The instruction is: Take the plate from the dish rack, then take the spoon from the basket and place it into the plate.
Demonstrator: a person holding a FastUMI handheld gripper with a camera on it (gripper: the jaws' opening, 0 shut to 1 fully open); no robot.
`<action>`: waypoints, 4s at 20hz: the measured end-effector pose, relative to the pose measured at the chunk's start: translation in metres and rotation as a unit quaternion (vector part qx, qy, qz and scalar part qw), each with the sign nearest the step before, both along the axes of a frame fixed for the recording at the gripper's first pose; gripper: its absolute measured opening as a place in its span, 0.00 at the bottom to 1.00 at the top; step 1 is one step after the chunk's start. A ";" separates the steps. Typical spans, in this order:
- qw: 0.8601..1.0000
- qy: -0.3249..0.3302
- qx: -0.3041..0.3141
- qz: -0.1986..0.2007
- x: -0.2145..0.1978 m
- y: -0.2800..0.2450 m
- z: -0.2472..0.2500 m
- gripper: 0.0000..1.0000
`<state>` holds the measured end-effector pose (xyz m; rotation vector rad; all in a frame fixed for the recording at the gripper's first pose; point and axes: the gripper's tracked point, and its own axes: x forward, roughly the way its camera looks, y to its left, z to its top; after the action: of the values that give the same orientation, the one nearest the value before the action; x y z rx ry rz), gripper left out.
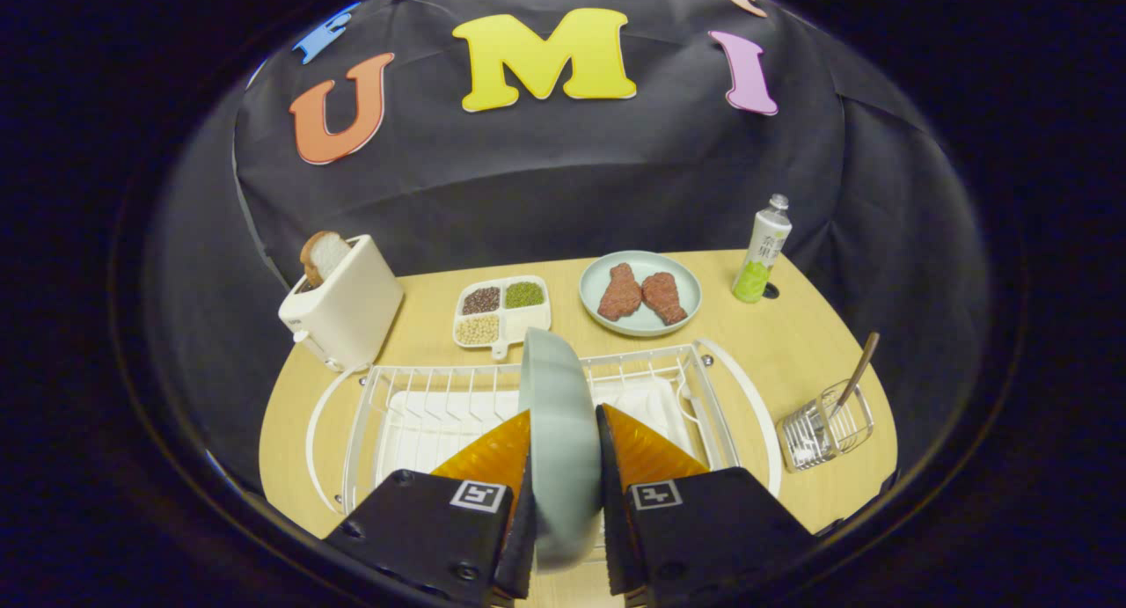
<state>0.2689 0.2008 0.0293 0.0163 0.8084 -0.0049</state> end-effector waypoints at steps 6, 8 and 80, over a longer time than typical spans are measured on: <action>0.998 -0.044 -0.040 -0.001 0.003 -0.003 0.042 0.31; 0.999 -0.047 -0.020 0.014 -0.010 0.001 0.048 0.27; 0.979 -0.194 0.053 0.045 0.033 -0.324 -0.074 0.96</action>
<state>0.3019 -0.1233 -0.0451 0.0798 0.4183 0.1242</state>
